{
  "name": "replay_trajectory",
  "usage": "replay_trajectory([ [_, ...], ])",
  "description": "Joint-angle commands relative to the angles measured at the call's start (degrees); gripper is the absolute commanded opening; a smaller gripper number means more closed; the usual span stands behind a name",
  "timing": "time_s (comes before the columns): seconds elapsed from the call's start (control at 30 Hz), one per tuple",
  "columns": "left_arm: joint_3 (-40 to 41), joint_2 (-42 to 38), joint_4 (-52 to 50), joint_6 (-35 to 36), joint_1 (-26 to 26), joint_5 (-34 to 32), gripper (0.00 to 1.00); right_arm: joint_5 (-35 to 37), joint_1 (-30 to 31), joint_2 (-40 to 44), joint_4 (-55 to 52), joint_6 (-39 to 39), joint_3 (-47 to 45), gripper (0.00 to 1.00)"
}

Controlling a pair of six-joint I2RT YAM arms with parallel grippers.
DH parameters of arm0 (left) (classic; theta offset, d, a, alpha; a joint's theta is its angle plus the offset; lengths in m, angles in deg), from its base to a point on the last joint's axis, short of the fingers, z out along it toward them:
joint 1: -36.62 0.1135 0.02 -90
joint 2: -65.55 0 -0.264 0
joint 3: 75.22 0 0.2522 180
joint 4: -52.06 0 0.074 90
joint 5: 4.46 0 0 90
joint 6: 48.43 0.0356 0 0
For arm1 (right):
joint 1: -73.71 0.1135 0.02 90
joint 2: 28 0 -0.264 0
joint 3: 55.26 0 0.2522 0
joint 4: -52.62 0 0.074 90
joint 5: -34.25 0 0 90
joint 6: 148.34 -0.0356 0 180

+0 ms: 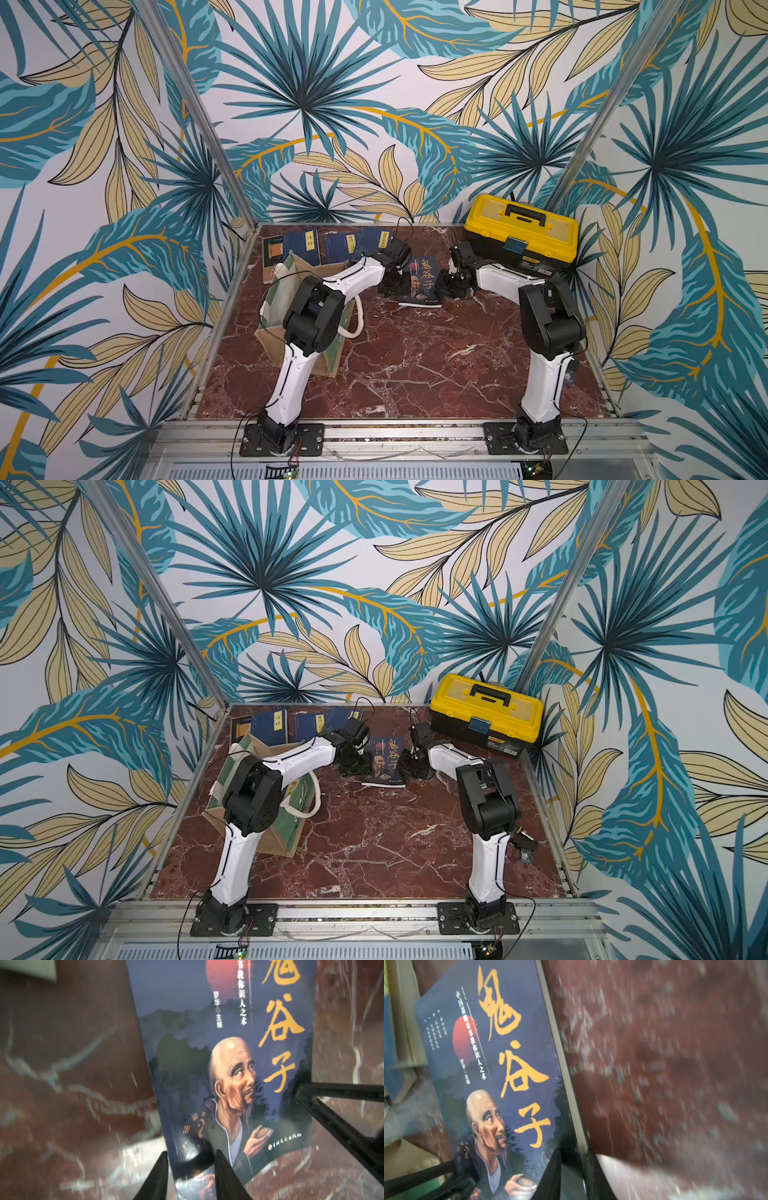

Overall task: Put the books into the canvas bag
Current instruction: Move the book to the center of the board.

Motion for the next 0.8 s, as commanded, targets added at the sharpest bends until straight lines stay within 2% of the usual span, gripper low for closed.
replay_trajectory([
  [0.0,4.6,-5.8,2.8,-0.6,-3.7,4.0,0.35,-4.5,3.2,3.3,-0.7,-0.5,-6.8,0.21],
  [0.23,16.0,-14.2,3.0,-4.9,-10.1,1.8,0.35,-4.9,5.7,13.4,-0.4,-1.6,-21.3,0.21],
  [0.37,20.9,-18.5,3.6,-7.4,-12.8,0.1,0.37,-4.2,5.7,17.6,-2.8,-1.2,-25.3,0.22],
  [0.53,26.7,-23.3,6.8,-11.2,-13.3,-1.7,0.49,-2.7,5.7,20.4,-6.4,0.5,-24.9,0.29],
  [0.67,30.6,-25.7,10.7,-13.6,-12.5,-1.6,0.53,-0.9,5.7,18.4,-8.9,2.8,-21.3,0.3],
  [0.77,34.2,-26.5,15.4,-15.9,-10.7,0.9,0.54,0.0,5.7,15.4,-11.5,4.1,-17.3,0.3],
])
